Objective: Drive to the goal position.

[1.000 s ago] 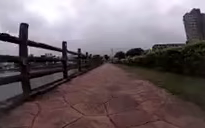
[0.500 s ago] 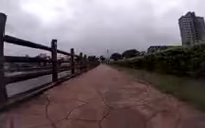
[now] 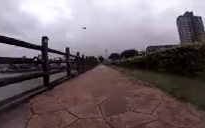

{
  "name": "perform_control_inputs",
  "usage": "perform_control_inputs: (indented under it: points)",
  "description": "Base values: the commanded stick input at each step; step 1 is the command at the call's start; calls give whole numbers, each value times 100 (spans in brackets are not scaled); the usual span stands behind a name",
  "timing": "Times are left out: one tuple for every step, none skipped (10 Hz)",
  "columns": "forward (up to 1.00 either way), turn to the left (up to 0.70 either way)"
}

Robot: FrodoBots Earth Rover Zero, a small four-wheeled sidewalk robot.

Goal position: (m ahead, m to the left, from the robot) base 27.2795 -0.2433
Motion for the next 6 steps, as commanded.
perform_control_inputs:
  points:
    - [100, 0]
    - [100, 0]
    - [100, 0]
    - [100, 0]
    - [100, 0]
    - [100, 0]
